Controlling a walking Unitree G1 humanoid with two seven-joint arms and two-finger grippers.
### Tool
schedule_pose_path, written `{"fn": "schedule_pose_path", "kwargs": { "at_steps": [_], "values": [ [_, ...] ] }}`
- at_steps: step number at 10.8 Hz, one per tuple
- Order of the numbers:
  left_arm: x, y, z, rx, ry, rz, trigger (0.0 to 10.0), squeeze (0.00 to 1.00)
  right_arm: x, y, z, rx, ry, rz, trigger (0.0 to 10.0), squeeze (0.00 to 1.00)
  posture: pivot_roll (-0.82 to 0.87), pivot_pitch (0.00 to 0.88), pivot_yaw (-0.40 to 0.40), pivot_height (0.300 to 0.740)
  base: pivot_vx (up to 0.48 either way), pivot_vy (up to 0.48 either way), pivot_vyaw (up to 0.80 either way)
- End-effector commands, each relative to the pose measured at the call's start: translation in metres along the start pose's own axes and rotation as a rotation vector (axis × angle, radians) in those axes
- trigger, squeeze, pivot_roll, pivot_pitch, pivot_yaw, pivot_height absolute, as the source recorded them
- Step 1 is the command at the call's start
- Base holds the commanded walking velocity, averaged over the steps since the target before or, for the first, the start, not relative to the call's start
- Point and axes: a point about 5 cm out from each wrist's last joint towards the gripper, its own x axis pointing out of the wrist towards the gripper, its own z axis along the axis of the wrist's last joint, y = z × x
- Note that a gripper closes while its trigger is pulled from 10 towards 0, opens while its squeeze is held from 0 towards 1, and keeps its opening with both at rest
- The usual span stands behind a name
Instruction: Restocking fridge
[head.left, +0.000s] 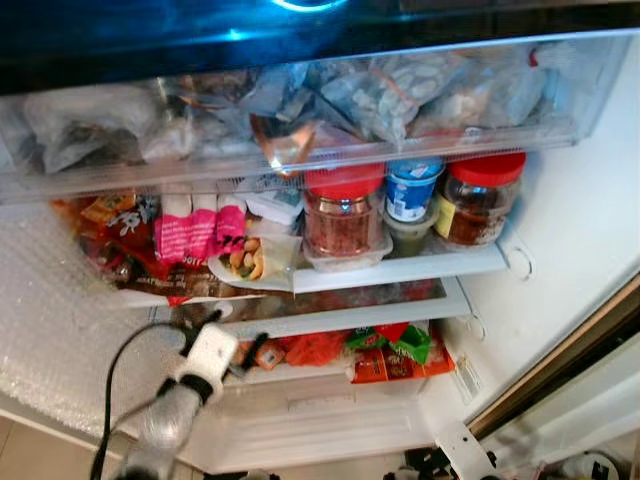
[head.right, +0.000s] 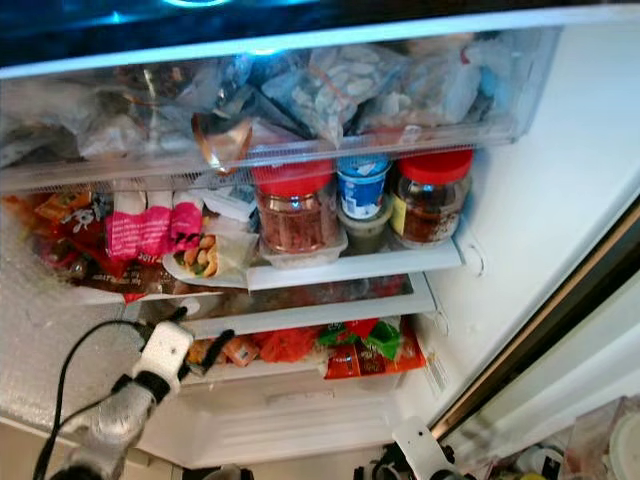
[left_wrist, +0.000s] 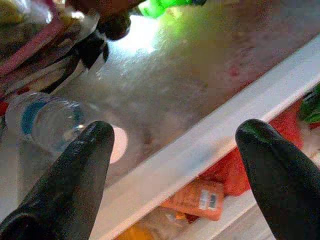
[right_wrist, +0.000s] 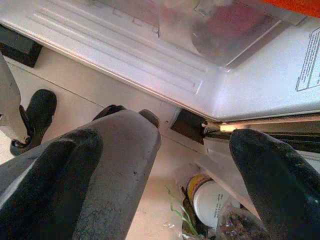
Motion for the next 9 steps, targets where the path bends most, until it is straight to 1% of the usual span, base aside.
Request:
{"fn": "schedule_pose_path", "kwargs": {
  "at_steps": [1, 2, 3, 4, 5, 6, 7, 8, 9],
  "values": [
    [-0.004, -0.001, 0.001, 0.002, -0.019, -0.010, 10.0, 0.00, -0.007, 0.015, -0.042, 0.006, 0.186, 0.040, 10.0, 0.00, -0.15, 0.100, 0.070, 0.653, 0.000, 0.000, 0.00],
    [-0.011, -0.001, -0.001, -0.037, -0.018, 0.039, 10.0, 0.00, -0.007, 0.014, -0.042, 0.007, 0.187, 0.040, 10.0, 0.00, -0.14, 0.094, 0.067, 0.653, 0.000, 0.000, 0.00],
    [-0.019, 0.000, -0.007, -0.127, 0.014, 0.131, 10.0, 0.00, -0.007, 0.014, -0.042, 0.008, 0.189, 0.039, 10.0, 0.00, -0.14, 0.084, 0.071, 0.653, 0.000, 0.000, 0.00],
    [-0.034, -0.001, -0.027, -0.294, 0.138, 0.259, 10.0, 0.00, -0.008, 0.014, -0.043, 0.017, 0.192, 0.034, 10.0, 0.00, -0.13, 0.071, 0.072, 0.653, 0.000, 0.000, 0.00],
    [-0.046, 0.001, -0.048, -0.367, 0.268, 0.330, 10.0, 0.00, -0.007, 0.015, -0.043, 0.021, 0.194, 0.033, 10.0, 0.00, -0.12, 0.055, 0.077, 0.653, 0.000, 0.000, 0.00],
    [-0.055, 0.002, -0.060, -0.437, 0.336, 0.369, 10.0, 0.00, -0.007, 0.016, -0.043, 0.021, 0.194, 0.033, 10.0, 0.00, -0.12, 0.051, 0.078, 0.653, 0.000, 0.000, 0.00],
    [-0.064, 0.002, -0.074, -0.459, 0.431, 0.378, 10.0, 0.00, -0.006, 0.016, -0.042, 0.028, 0.188, 0.025, 10.0, 0.00, -0.13, 0.033, 0.093, 0.653, 0.000, 0.000, 0.00],
    [-0.072, -0.002, -0.083, -0.482, 0.520, 0.380, 10.0, 0.00, -0.006, 0.016, -0.041, 0.034, 0.185, 0.019, 10.0, 0.00, -0.13, 0.025, 0.098, 0.653, 0.000, 0.000, 0.00],
    [-0.078, -0.011, -0.092, -0.473, 0.608, 0.333, 10.0, 0.00, -0.006, 0.016, -0.041, 0.040, 0.184, 0.015, 10.0, 0.00, -0.14, 0.016, 0.101, 0.653, 0.000, 0.000, 0.00]
  ]
}}
